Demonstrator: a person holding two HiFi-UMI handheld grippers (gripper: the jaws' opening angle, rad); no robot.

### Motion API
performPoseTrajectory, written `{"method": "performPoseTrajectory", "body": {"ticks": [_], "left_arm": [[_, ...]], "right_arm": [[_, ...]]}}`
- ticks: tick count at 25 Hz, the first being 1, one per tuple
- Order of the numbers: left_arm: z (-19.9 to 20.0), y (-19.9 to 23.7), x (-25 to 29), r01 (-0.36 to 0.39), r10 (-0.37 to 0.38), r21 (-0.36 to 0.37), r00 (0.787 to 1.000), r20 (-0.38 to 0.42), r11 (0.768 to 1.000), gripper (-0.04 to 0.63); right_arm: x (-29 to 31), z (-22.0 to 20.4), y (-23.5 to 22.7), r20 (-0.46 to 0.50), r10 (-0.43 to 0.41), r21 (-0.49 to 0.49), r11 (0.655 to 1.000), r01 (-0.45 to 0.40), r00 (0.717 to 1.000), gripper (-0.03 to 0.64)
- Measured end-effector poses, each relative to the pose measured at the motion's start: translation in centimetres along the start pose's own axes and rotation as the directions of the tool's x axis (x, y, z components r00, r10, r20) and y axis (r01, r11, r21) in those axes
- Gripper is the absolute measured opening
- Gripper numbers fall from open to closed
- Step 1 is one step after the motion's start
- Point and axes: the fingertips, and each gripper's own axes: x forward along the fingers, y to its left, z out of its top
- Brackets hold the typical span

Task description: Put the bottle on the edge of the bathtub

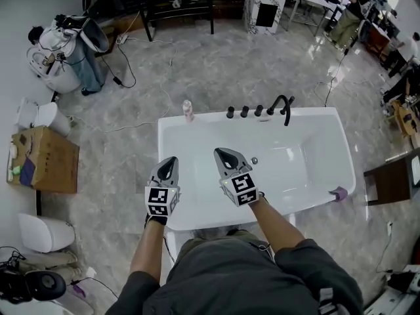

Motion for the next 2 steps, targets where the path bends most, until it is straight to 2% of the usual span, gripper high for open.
{"method": "performPoseTrajectory", "body": {"ticks": [2], "left_arm": [[0.28,0.06,-0.37,-0.005,0.005,0.001,1.0,0.0,1.0,0.002]], "right_arm": [[-0.51,0.2,-0.1,0.002,-0.004,-0.001,1.0,0.004,1.0,0.0]]}}
